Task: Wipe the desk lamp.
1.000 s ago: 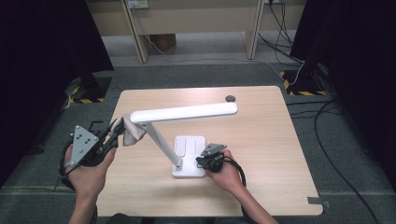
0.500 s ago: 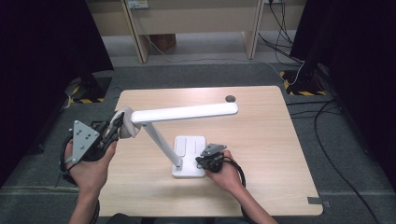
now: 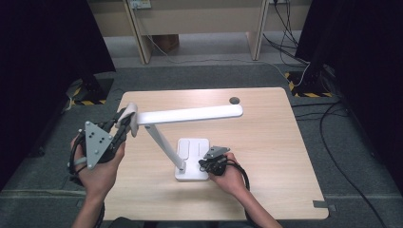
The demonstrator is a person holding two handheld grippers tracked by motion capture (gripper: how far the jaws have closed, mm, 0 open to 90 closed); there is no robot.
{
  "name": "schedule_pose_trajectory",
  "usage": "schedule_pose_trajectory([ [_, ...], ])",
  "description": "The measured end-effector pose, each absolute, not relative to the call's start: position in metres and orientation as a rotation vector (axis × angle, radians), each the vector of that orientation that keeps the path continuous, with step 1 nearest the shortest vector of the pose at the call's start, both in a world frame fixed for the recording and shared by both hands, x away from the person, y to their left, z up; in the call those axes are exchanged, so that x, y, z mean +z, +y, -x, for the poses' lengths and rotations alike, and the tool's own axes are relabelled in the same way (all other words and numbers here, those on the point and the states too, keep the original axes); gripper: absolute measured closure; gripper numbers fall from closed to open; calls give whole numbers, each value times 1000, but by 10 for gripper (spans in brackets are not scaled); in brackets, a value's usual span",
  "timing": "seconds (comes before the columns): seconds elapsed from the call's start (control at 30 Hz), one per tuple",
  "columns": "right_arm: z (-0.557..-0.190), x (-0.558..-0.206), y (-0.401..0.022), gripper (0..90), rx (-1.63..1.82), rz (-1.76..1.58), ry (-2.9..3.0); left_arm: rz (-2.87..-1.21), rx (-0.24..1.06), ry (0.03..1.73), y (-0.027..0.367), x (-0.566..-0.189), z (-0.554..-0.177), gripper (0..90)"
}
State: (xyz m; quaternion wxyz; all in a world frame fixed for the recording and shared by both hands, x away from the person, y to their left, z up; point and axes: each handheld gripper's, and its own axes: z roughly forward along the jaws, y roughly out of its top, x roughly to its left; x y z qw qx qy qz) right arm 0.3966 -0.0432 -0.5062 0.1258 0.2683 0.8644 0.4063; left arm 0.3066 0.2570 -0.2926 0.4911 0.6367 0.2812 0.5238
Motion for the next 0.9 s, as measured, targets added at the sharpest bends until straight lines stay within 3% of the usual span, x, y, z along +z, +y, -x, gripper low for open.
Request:
schedule_pose_trajectory([
  [0.9,-397,-507,-44,900,1195,-787,2517,-1561,1208,645,240,-287,-310,807],
])
